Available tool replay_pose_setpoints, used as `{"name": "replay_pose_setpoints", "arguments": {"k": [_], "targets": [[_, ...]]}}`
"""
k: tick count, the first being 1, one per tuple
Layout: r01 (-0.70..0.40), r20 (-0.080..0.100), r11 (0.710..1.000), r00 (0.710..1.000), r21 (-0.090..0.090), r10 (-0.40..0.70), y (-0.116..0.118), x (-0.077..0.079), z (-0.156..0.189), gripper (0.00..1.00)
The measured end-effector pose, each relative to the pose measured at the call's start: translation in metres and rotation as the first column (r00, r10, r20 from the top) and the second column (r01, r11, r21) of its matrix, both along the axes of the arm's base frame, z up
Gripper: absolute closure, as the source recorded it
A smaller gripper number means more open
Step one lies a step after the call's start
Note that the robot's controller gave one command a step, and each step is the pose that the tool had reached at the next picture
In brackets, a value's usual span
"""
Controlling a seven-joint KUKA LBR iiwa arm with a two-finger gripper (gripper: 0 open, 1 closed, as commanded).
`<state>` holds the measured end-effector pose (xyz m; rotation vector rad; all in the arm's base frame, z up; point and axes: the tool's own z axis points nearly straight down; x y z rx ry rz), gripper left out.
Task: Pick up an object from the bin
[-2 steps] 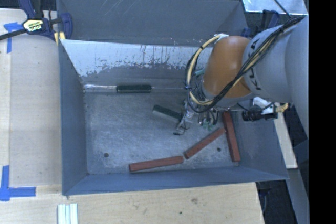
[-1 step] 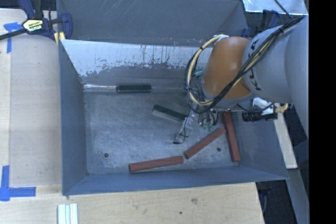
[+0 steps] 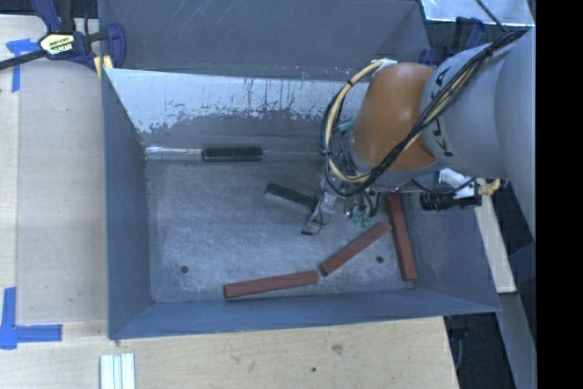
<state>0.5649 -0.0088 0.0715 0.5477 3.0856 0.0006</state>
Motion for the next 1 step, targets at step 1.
{"name": "replay_pose_setpoints", "arguments": {"k": [1], "targets": [[0.000, -0.003, 1.000, 1.000, 0.000, 0.000, 0.0001, -0.0009, -0.0011, 0.00]]}}
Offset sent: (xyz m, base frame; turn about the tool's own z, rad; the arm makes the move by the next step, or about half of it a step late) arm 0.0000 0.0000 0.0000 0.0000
